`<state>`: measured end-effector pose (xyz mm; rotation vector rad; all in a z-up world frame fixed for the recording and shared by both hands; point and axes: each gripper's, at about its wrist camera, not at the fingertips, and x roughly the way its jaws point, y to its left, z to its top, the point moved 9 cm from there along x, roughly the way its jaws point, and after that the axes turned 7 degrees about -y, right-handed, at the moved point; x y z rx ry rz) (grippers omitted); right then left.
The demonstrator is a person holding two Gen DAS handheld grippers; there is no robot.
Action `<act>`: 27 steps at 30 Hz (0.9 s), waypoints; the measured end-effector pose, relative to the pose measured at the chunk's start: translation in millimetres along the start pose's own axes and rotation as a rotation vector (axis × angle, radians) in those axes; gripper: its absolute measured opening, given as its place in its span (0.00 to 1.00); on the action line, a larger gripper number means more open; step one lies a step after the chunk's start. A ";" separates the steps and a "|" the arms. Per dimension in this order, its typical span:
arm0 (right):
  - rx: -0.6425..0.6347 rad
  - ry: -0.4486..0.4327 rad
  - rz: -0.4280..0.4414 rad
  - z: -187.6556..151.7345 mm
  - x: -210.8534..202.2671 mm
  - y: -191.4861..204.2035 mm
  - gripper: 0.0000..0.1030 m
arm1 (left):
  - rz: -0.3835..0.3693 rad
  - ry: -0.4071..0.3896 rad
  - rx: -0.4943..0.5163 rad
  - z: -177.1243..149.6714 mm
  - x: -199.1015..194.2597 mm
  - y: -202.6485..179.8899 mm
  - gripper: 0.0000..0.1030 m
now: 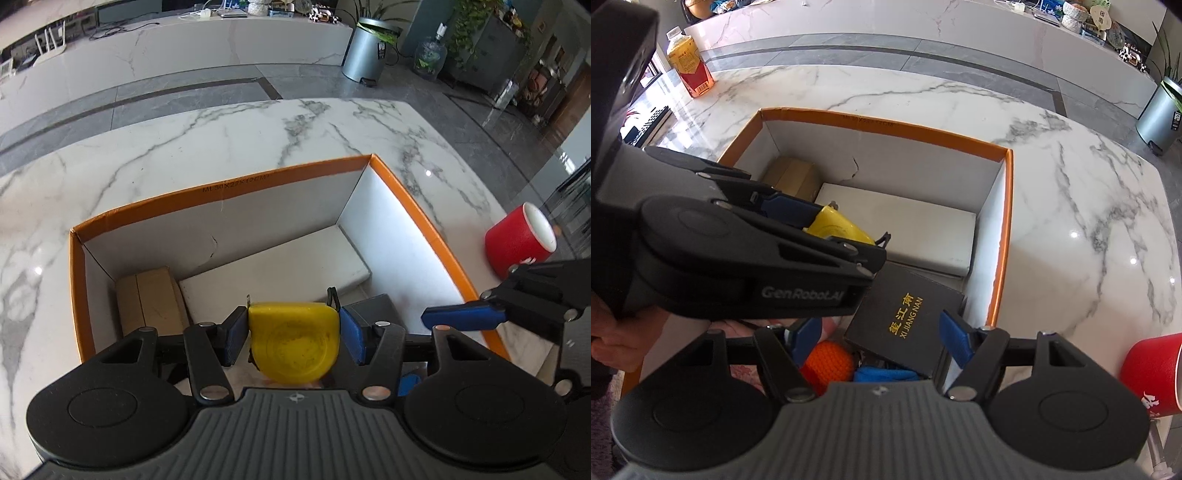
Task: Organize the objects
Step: 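Lower the tape measure and pink wallet into the orange box and open both tools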
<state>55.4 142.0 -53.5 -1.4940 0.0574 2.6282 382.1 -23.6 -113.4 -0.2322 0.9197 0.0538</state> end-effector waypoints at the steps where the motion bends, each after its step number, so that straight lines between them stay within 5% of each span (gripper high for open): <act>1: -0.002 0.002 0.001 0.0 0.2 0.4 0.71 | 0.004 0.007 0.010 -0.6 1.5 -0.7 0.61; 5: 0.000 0.007 0.002 -0.2 1.3 2.3 0.75 | 0.029 -0.055 0.068 0.0 -3.9 -3.2 0.87; 11: 0.026 0.004 -0.001 -0.3 0.8 3.5 0.78 | 0.002 -0.140 0.069 6.1 -19.0 -4.7 0.89; 16: 0.082 -0.071 -0.019 7.9 -10.4 1.2 0.86 | -0.028 -0.339 0.022 21.5 -56.1 -11.5 0.92; 22: 0.090 -0.179 -0.055 19.4 -35.4 3.8 0.88 | 0.085 -0.310 0.004 28.2 -77.6 -7.8 0.92; 27: 0.080 -0.281 -0.105 20.3 -63.2 12.2 0.90 | 0.111 -0.380 0.025 23.3 -114.1 -14.5 0.92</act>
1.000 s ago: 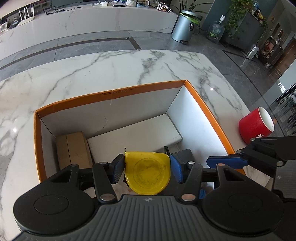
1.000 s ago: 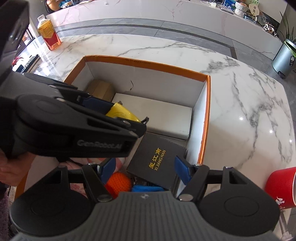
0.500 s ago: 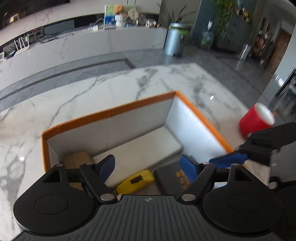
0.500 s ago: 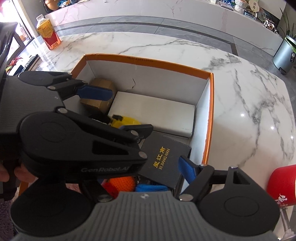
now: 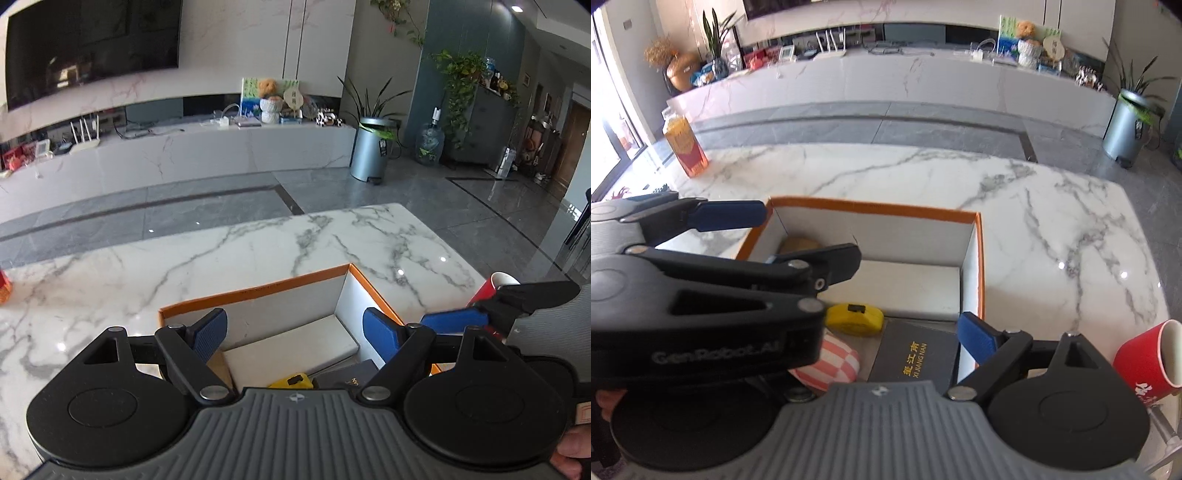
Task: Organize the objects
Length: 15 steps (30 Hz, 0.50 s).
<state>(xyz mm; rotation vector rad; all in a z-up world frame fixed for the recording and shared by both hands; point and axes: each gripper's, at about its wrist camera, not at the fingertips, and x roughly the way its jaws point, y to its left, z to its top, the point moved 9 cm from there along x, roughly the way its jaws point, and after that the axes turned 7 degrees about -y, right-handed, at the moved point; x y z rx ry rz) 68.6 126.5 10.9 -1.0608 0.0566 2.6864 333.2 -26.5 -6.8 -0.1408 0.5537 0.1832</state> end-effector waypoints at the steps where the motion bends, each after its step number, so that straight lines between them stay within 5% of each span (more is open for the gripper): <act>1: -0.021 -0.032 -0.033 1.5 -6.2 0.8 0.91 | 0.023 -0.009 0.009 0.8 -7.4 0.1 0.92; 9: 0.098 -0.216 -0.142 -17.3 -61.1 -11.7 0.91 | 0.239 -0.096 0.068 -11.4 -66.1 7.6 0.92; 15: 0.081 -0.284 -0.145 -45.0 -96.6 3.5 0.98 | 0.350 -0.175 -0.027 -44.8 -111.9 17.9 0.92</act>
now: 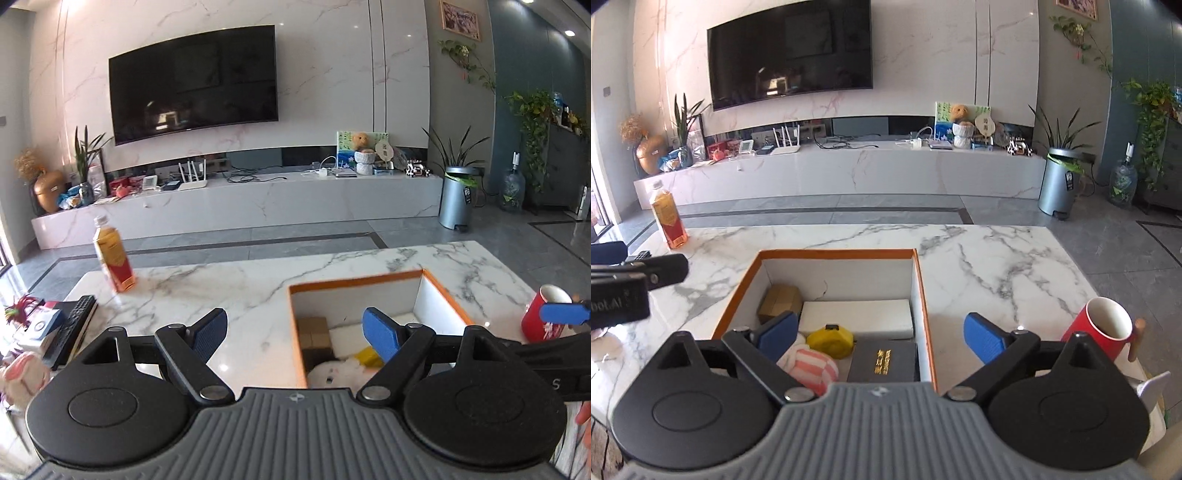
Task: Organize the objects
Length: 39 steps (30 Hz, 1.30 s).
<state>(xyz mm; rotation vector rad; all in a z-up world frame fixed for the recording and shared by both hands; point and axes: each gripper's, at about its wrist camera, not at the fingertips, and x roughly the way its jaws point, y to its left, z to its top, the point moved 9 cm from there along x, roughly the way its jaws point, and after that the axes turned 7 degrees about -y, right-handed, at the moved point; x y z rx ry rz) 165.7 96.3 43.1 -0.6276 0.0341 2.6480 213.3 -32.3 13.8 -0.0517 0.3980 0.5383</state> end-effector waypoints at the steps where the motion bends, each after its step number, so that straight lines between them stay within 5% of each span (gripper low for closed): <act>1: -0.009 -0.014 -0.015 -4.3 -7.4 1.8 0.98 | 0.016 -0.008 0.012 -5.7 -6.1 2.5 0.92; 8: 0.018 -0.096 0.003 -31.2 -51.0 18.0 0.99 | -0.077 -0.005 -0.001 -47.2 -30.5 1.9 0.92; 18: 0.023 -0.253 0.029 -54.1 -90.5 36.6 0.99 | -0.019 -0.024 -0.096 -76.7 -47.7 26.0 0.92; 39: 0.018 -0.178 0.122 -72.8 -89.8 53.3 0.99 | -0.005 -0.054 0.000 -78.7 -57.9 16.6 0.92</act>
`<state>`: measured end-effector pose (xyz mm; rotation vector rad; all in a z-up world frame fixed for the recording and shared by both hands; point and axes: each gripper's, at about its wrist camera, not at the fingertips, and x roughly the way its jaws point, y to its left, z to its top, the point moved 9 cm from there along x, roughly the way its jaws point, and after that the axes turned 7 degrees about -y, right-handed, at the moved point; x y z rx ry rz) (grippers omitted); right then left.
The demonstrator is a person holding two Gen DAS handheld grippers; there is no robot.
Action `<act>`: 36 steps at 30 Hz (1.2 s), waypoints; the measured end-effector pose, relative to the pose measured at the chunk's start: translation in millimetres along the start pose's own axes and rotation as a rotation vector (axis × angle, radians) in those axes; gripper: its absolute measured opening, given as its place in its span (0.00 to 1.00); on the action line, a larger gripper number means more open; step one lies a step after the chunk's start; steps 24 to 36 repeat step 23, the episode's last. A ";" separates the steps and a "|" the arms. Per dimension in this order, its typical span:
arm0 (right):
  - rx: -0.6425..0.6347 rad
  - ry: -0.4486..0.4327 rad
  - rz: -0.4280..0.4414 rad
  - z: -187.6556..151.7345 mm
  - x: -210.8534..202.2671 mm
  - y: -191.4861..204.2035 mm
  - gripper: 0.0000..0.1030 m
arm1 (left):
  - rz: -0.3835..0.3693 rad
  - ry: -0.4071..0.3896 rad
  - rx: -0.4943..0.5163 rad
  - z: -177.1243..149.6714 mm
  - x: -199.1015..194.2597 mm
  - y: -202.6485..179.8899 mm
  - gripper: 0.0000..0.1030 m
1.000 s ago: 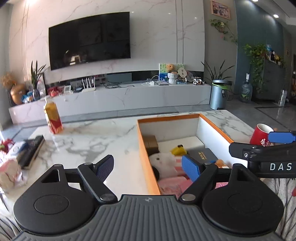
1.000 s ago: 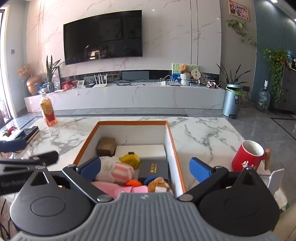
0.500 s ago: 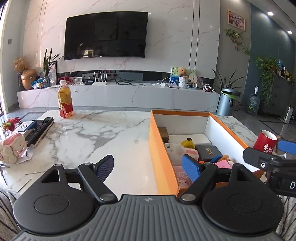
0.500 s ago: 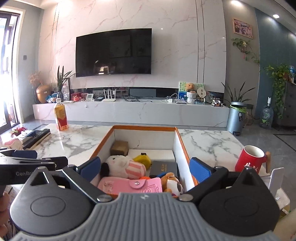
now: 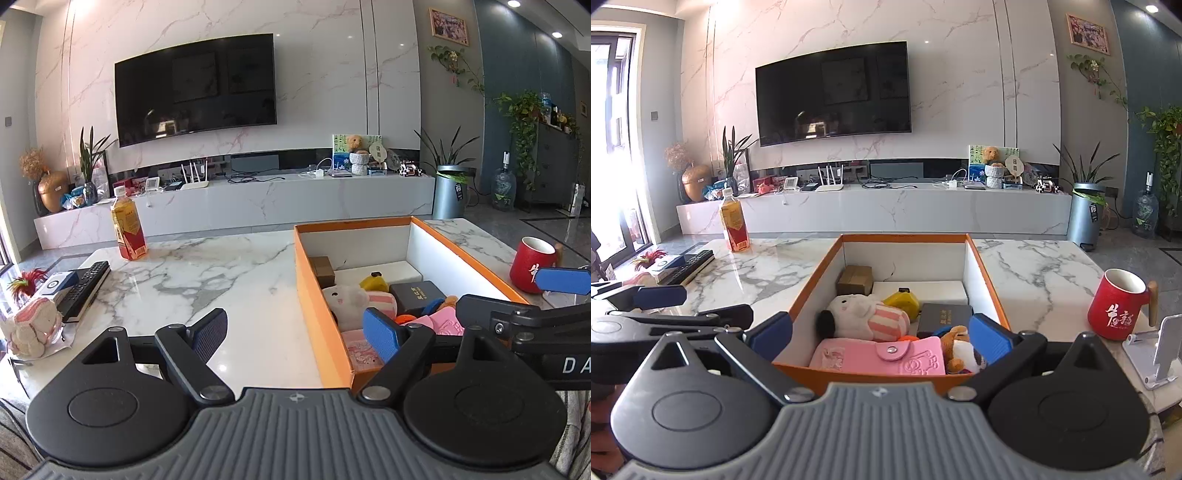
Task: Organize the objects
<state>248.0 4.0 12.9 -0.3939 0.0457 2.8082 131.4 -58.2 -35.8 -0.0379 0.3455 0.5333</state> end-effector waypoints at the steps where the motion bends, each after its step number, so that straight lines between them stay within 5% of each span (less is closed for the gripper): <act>1: 0.002 0.001 0.004 0.0 0.7 0.5 0.99 | 0.001 0.001 0.003 0.1 0.5 0.0 0.92; 36: 0.024 0.028 0.021 -4.1 1.2 1.1 0.99 | -0.009 0.022 -0.023 -2.0 1.2 4.0 0.92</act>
